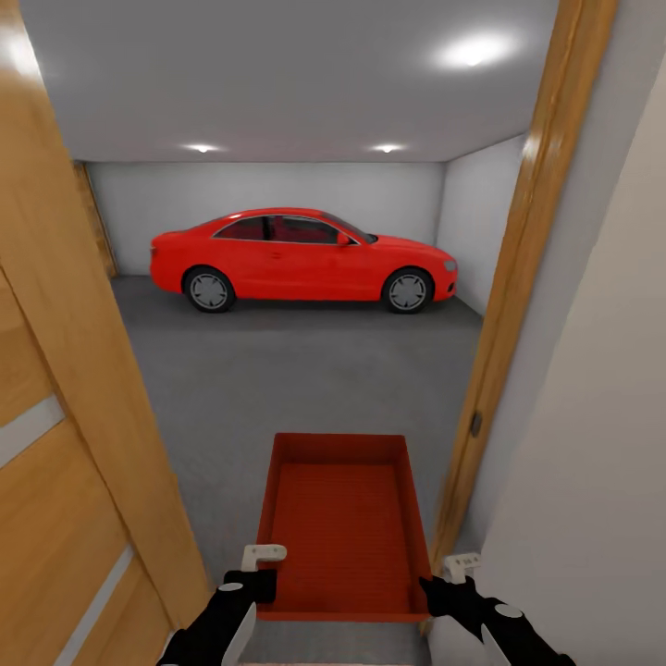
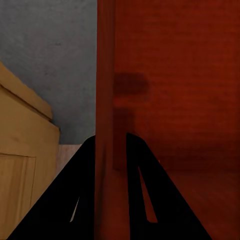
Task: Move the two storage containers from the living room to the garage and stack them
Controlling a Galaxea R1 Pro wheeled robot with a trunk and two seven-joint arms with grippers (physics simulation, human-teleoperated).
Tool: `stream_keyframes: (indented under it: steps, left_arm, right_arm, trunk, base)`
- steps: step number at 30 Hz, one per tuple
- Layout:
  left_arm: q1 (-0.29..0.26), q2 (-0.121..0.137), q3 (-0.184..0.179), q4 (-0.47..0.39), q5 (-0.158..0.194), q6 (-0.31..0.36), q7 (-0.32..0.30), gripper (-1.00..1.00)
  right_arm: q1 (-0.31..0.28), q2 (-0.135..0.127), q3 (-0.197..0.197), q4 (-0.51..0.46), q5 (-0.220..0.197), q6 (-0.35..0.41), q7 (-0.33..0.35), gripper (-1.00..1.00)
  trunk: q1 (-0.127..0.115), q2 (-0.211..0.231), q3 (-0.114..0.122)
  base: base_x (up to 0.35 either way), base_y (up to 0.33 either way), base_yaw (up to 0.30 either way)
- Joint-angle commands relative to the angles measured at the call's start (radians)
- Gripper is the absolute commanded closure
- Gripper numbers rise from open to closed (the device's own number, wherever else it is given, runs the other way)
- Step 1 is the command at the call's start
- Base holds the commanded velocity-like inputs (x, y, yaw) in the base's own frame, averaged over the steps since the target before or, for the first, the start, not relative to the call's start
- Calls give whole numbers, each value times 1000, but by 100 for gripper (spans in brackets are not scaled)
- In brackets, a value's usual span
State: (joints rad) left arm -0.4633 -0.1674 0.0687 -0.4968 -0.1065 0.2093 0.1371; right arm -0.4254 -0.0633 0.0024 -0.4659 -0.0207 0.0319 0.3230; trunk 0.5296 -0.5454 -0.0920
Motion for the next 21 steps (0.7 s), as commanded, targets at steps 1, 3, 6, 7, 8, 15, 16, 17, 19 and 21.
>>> stream_keyframes:
  steps: [1, 3, 6, 7, 8, 15, 16, 17, 19, 21]
  left_arm:
    - [-2, -1, 57, -39, -15, 8, 3, 100]
    - [-2, -1, 57, -39, -15, 8, 3, 100]
    - [-2, -1, 57, -39, -15, 8, 3, 100]
    - [-2, -1, 57, -39, -15, 8, 3, 100]
    - [-2, -1, 57, -39, -15, 9, 3, 100]
    - [-2, -1, 57, -39, -15, 9, 3, 100]
    - [-2, -1, 57, -39, -15, 9, 3, 100]
    - [-2, -1, 57, -39, -15, 9, 3, 100]
    - [-2, -1, 57, -39, -15, 8, 3, 100]
    - [-2, -1, 58, -39, -15, 8, 3, 100]
  right_arm:
    - [1, -1, 10, -2, 13, 3, 1, 100]
    - [1, -1, 10, -2, 13, 3, 2, 100]
    - [1, -1, 10, -2, 13, 3, 1, 100]
    - [1, -1, 10, -2, 13, 3, 1, 100]
    - [1, -1, 10, -2, 13, 3, 1, 100]
    - [1, -1, 10, -2, 13, 3, 2, 100]
    - [1, -1, 10, -2, 13, 3, 2, 100]
    - [1, -1, 10, -2, 14, 3, 2, 100]
    - [1, -1, 10, -2, 14, 3, 2, 100]
    - [1, -1, 9, -2, 14, 3, 2, 100]
  trunk:
    - [1, -2, -2]
    - [1, -2, -2]
    - [1, -2, -2]
    - [1, -2, -2]
    - [1, -2, -2]
    - [1, -2, -2]
    - [1, -2, -2]
    - [1, -2, -2]
    - [1, -2, -2]
    - [1, -2, -2]
  base:
    - [322, 0, 0]
    - [309, 0, 0]
    - [299, 0, 0]
    - [296, 0, 0]
    - [296, 0, 0]
    - [295, 0, 0]
    - [295, 0, 0]
    - [295, 0, 0]
    - [295, 0, 0]
    - [229, 0, 0]
